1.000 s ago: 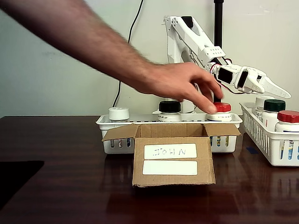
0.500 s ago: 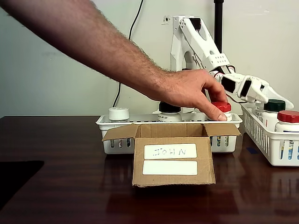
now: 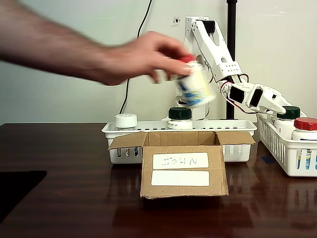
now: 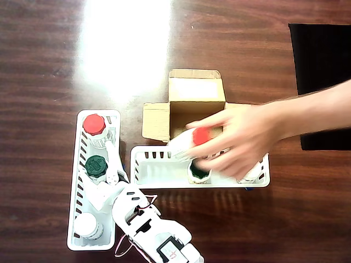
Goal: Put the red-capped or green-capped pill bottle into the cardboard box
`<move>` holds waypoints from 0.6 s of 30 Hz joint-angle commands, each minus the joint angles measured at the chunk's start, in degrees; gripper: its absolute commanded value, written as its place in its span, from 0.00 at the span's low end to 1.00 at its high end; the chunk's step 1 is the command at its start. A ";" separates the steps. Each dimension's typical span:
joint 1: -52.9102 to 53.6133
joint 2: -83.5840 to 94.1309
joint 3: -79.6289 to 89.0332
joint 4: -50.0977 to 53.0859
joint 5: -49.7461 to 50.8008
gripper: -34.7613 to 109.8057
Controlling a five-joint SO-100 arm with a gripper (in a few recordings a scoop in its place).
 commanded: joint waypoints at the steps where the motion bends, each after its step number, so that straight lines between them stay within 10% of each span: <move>1: -0.88 2.81 0.26 -2.72 -0.88 0.40; 5: -1.14 5.89 0.00 -2.64 -2.46 0.19; 18: -1.76 42.19 -13.45 44.47 -7.82 0.26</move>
